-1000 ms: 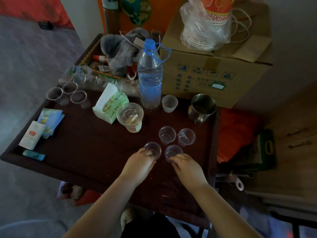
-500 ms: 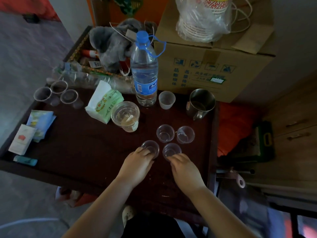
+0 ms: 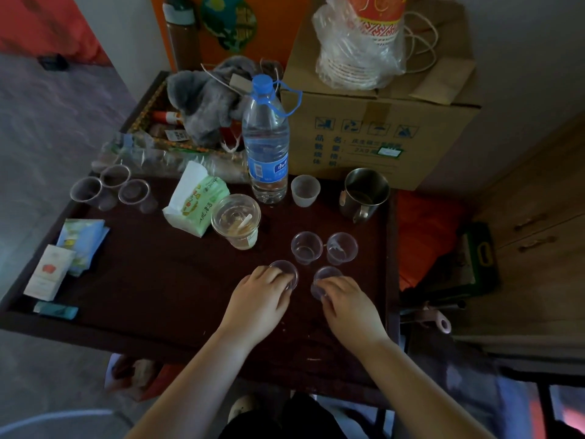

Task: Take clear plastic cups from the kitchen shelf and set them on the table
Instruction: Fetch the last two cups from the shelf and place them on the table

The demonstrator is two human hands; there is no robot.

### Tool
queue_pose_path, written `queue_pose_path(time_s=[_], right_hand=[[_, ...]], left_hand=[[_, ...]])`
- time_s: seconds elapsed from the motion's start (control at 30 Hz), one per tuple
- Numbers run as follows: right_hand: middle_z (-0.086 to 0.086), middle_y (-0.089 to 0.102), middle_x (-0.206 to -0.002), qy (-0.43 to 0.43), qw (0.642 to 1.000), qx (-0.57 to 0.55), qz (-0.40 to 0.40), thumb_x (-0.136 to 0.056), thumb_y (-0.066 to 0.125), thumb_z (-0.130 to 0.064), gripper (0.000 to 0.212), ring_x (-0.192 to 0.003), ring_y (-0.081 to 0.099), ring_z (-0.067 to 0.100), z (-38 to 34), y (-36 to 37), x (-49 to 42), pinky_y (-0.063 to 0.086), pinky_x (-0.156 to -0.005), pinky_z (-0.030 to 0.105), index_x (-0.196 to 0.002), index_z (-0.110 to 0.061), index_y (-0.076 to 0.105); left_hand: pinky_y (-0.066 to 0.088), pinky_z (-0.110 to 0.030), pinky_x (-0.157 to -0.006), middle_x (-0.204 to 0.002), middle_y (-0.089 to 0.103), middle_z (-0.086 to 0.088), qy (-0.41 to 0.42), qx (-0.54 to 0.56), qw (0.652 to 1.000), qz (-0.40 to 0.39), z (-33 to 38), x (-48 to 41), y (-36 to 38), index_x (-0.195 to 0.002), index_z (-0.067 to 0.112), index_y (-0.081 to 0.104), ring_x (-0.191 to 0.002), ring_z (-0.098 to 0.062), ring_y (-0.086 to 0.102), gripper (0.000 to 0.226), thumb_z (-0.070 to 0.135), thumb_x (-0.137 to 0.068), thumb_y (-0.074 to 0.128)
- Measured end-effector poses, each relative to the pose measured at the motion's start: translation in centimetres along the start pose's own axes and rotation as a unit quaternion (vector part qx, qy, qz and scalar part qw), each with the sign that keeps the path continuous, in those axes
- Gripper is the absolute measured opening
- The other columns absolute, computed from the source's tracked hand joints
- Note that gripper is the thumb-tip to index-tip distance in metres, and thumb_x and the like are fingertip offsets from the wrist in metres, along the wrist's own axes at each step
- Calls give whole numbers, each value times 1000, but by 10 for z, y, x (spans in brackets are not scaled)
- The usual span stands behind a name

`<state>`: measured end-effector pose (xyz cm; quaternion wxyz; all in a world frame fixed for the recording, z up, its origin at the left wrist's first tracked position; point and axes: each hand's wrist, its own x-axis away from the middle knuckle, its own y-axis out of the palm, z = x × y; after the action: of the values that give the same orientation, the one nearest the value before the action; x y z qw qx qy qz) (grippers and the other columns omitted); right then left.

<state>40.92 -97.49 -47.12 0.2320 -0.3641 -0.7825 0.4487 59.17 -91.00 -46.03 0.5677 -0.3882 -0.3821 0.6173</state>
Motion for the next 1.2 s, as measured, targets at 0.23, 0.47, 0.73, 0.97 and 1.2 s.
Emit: queue_pose_path(time_s=[0.23, 0.47, 0.73, 0.97, 1.2], right_hand=[[-1, 59, -118, 78, 996, 21, 49, -89, 51, -14, 31, -115, 47, 17, -32, -3, 24, 46, -89, 33, -119, -15, 56], [2, 59, -120, 148, 972, 67, 172, -88, 55, -17, 34, -114, 47, 19, -101, -26, 65, 44, -88, 32, -122, -12, 55], [6, 57, -123, 236, 906, 105, 334, -86, 60, -24, 40, -115, 48, 23, -175, -90, 159, 42, -95, 35, -124, -11, 53], [7, 49, -135, 325, 850, 175, 376, -87, 51, -41, 56, -126, 40, 21, -228, -136, 290, 33, -105, 36, -134, -12, 41], [10, 48, -137, 431, 754, 221, 444, -86, 40, -51, 63, -128, 37, 23, -309, -133, 477, 25, -105, 29, -133, -10, 42]], left_hand=[[48, -27, -75, -109, 62, 7, 59, 6, 998, -9, -13, 17, -23, -115, 21, 60, -98, -13, 56, 30, 25, -85, 58], [46, -31, -82, -115, 60, 5, 162, 6, 987, 3, -17, 44, -77, -121, 19, 56, -108, -15, 54, 36, 30, -86, 56], [44, -33, -88, -119, 57, 1, 295, 80, 951, 45, 54, 66, -162, -124, 17, 54, -112, -17, 50, 42, 36, -87, 50], [39, -36, -98, -121, 58, -2, 451, 106, 886, 30, 163, 130, -193, -124, 15, 56, -117, -19, 47, 40, 35, -89, 52], [38, -39, -95, -122, 59, -5, 601, 110, 791, 7, 280, 267, -201, -124, 15, 55, -116, -24, 49, 48, 43, -86, 48]])
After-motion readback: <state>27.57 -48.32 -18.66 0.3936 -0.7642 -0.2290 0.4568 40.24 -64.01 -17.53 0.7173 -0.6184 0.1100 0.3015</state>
